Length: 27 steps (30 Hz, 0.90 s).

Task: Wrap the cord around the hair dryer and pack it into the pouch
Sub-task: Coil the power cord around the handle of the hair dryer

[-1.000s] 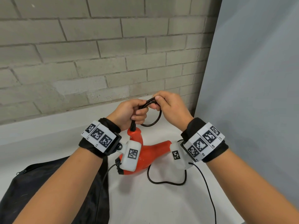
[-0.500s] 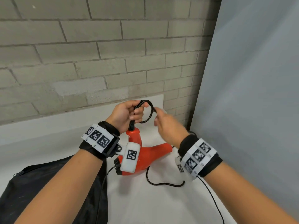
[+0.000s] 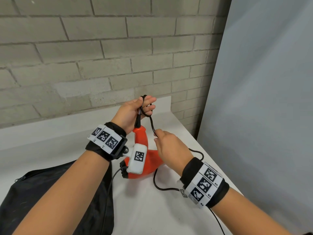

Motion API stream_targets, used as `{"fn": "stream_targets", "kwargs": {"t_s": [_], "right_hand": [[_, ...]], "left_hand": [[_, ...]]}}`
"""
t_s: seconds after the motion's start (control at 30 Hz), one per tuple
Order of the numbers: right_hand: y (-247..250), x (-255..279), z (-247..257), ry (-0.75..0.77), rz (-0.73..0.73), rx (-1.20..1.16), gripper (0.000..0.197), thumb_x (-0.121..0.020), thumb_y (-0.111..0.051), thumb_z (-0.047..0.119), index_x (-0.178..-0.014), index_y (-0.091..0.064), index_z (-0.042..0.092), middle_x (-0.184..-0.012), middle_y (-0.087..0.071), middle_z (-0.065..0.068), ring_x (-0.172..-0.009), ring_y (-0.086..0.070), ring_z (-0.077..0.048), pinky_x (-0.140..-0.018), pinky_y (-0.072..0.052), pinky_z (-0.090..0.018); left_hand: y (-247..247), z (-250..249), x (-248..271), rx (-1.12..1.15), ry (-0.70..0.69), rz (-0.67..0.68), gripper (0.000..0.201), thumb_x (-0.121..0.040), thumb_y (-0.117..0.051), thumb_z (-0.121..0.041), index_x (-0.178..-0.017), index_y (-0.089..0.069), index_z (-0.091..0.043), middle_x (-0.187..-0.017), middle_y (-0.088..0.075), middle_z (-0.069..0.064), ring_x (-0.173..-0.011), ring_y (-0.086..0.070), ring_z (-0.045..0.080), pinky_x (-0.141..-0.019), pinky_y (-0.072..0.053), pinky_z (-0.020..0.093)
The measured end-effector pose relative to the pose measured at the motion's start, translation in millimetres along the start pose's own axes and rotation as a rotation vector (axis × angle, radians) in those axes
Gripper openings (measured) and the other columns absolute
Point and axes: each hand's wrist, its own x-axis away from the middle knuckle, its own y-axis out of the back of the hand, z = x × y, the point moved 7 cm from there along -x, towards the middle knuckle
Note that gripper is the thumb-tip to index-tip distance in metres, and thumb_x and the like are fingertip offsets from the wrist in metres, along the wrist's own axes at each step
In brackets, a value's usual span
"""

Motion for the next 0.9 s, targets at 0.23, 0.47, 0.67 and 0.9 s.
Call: {"fn": "stream_targets", "kwargs": {"t_s": [0.23,0.47,0.67,0.9], "right_hand": [[25.8,-3.2,17.6,0.286,-0.331,0.272,0.036,-0.06,-0.076,0.001,-0.094,-0.065,0.007,-0.072,-0.06,-0.008,-0.052,-0.056,-0.025,-0.042,-0.045,-0.03],[69.8,-17.4,15.2,0.282,-0.437,0.003,0.03,-0.086,-0.04,0.021,-0.094,-0.065,0.006,-0.079,-0.06,-0.011,-0.066,-0.057,-0.029,-0.056,-0.049,-0.035],[70.1,-46.8,-6.9,0.139,-0.195,-0.281,0.019,-0.094,-0.049,0.017,-0.094,-0.065,0.008,-0.087,-0.069,-0.008,-0.082,-0.063,-0.02,-0.077,-0.05,-0.036],[48.5,-38.3,-16.3,0.1,0.055,-0.544,0.025,-0.095,-0.045,0.012,-0.074,-0.054,0.022,-0.061,-0.046,0.008,-0.045,-0.043,0.005,-0.052,-0.034,-0.011]], "left_hand": [[-2.6,-1.5,4.6,-0.422,-0.162,-0.004,0.034,-0.093,-0.045,-0.014,-0.125,-0.05,-0.003,-0.11,-0.061,0.003,-0.074,-0.066,-0.003,-0.068,-0.051,0.011],[-20.4,2.9,17.4,-0.763,-0.069,0.169,0.053,-0.098,-0.022,-0.035,-0.071,-0.064,-0.017,-0.053,-0.067,-0.007,-0.052,-0.058,0.002,-0.061,-0.048,0.015],[-25.6,9.6,23.3,-0.589,0.025,0.298,0.054,-0.099,-0.024,-0.031,-0.075,-0.067,-0.01,-0.035,-0.041,-0.007,-0.033,-0.031,0.003,-0.044,-0.033,0.014],[-8.0,13.3,13.5,-0.402,0.105,0.248,0.043,-0.096,-0.033,-0.02,-0.074,-0.063,-0.001,-0.042,-0.044,-0.006,-0.035,-0.032,0.006,-0.042,-0.03,0.019]]}}
